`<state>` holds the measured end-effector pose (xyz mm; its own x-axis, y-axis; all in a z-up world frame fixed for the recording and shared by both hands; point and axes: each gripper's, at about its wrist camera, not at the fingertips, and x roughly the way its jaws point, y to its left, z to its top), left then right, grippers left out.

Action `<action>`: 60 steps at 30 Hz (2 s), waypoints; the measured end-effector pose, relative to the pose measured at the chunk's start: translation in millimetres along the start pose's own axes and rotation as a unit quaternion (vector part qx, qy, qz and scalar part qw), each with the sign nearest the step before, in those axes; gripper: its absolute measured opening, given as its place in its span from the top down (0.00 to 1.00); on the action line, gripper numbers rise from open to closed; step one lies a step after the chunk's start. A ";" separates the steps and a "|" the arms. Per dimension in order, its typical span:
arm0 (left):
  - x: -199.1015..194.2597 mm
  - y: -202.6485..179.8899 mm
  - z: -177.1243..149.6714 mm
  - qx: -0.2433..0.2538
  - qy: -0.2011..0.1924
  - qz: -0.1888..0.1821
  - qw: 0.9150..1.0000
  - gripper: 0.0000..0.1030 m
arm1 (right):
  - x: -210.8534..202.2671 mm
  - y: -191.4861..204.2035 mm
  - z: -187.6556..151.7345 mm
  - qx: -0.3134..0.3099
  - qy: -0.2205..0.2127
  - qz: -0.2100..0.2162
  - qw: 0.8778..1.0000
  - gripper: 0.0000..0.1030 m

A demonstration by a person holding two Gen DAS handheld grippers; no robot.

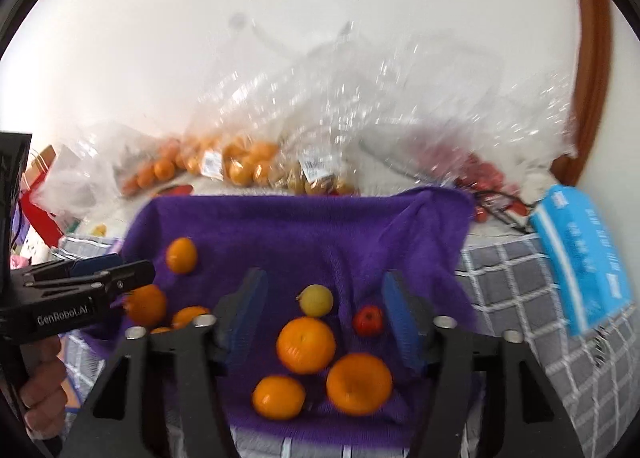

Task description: Organize fruits

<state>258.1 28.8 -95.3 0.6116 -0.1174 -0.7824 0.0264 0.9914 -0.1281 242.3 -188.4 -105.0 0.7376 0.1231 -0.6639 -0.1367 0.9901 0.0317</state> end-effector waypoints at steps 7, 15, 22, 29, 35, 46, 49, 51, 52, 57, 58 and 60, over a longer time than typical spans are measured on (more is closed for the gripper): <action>-66.3 -13.0 -37.7 0.012 -0.047 0.014 0.999 0.28 | -81.9 18.6 -23.8 -0.016 -0.016 -0.025 0.999 0.27; -130.7 -22.9 -81.8 0.012 -0.108 0.023 0.994 0.06 | -147.4 27.0 -66.6 -0.011 -0.034 -0.046 0.998 0.09; -175.0 -28.4 -115.5 0.007 -0.131 0.023 0.991 0.05 | -195.2 29.9 -89.1 0.000 -0.047 -0.052 0.998 0.02; -203.6 -31.4 -136.3 0.009 -0.149 0.030 0.988 0.04 | -230.1 28.1 -100.5 0.010 -0.064 -0.054 0.996 0.00; -211.8 -38.5 -137.7 0.017 -0.160 0.026 0.987 0.04 | -239.0 26.2 -104.7 0.010 -0.069 -0.055 0.996 0.00; -218.3 -48.0 -144.5 0.028 -0.165 0.029 0.986 0.04 | -243.5 19.9 -108.1 0.021 -0.070 -0.060 0.996 0.00; -218.4 -48.2 -144.6 0.026 -0.166 0.030 0.985 0.04 | -245.2 18.8 -108.3 0.022 -0.071 -0.062 0.995 0.00; -219.1 -46.9 -144.2 0.022 -0.165 0.027 0.986 0.04 | -245.7 18.4 -108.2 0.023 -0.070 -0.064 0.995 0.00; -219.6 -46.1 -144.3 0.021 -0.165 0.027 0.986 0.04 | -246.2 18.1 -108.1 0.023 -0.070 -0.064 0.995 0.00; -221.7 -44.3 -145.1 0.020 -0.168 0.030 0.985 0.04 | -248.9 16.0 -106.9 0.030 -0.074 -0.062 0.995 0.00; -221.1 -43.5 -145.5 0.019 -0.167 0.029 0.985 0.04 | -249.0 15.7 -107.2 0.031 -0.074 -0.061 0.995 0.00; -219.3 -42.5 -145.2 0.018 -0.164 0.029 0.986 0.04 | -247.9 15.5 -106.9 0.032 -0.073 -0.060 0.995 0.00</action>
<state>8.0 4.0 -6.8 0.8354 -0.0424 -0.5480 0.0096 0.9980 -0.0626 -13.3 -210.8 -19.8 0.8344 0.0074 -0.5512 -0.0024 0.9999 0.0098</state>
